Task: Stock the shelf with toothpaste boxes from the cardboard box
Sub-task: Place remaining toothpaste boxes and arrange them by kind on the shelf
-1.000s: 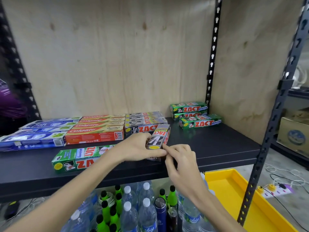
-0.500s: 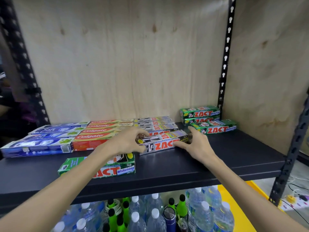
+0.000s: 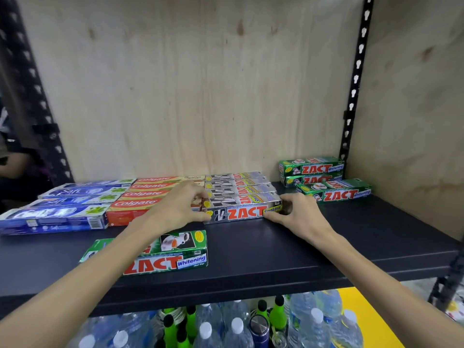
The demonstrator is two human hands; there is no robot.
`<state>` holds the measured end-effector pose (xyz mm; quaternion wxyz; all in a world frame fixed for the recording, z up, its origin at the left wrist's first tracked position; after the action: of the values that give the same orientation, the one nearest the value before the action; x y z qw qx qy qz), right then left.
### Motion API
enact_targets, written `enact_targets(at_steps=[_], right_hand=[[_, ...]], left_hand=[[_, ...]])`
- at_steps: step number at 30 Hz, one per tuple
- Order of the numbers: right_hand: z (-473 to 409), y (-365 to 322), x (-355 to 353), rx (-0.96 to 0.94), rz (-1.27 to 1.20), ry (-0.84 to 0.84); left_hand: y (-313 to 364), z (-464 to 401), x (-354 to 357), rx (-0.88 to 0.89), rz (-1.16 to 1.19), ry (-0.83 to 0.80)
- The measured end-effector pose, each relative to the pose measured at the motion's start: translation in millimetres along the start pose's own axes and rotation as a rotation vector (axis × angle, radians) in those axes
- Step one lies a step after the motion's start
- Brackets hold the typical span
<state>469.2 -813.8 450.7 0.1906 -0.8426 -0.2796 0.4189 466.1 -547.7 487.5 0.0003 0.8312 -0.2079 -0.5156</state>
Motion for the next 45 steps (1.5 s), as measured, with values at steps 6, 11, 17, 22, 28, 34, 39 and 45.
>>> enact_targets(at_steps=[6, 11, 17, 22, 28, 34, 39, 45], right_hand=[[-1.2, -0.2, 5.3, -0.043, -0.003, -0.055], [-4.8, 16.5, -2.3, 0.002, -0.058, -0.070], [-60.8, 74.9, -61.6, 0.083, -0.022, 0.326], [-118.1, 153.9, -82.4, 0.225, 0.355, 0.373], [-150.8, 189.0, -58.6, 0.317, 0.382, 0.195], [-136.3, 184.1, -71.7, 0.298, 0.095, 0.322], [-71.0, 137.4, -112.1, 0.207, -0.078, 0.450], [18.6, 130.6, -116.3, 0.317, 0.043, 0.284]], left_hand=[[-1.5, 3.3, 1.1, 0.025, -0.040, -0.001], [12.5, -0.1, -2.3, -0.007, -0.058, -0.121], [62.3, -56.1, 12.7, -0.070, 0.178, 0.005], [126.7, -123.8, 71.5, -0.105, 0.324, -0.053], [147.8, -182.4, 133.7, -0.370, 0.462, -0.033], [142.9, -175.4, 135.4, -0.512, 0.649, 0.059], [159.3, -120.9, 69.3, -0.427, 0.547, 0.118], [157.5, -34.1, 48.4, -0.425, 0.572, -0.163]])
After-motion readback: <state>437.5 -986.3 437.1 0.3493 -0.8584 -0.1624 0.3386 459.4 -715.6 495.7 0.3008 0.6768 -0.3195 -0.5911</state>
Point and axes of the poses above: each hand's wrist, its own z-axis away from the middle knuckle, its own x-axis out of the palm, y = z × x, the point moved 8 cm from there along -z, towards the middle knuckle, and after that the axes turned 11 degrees about y, right-handed, at the moved point
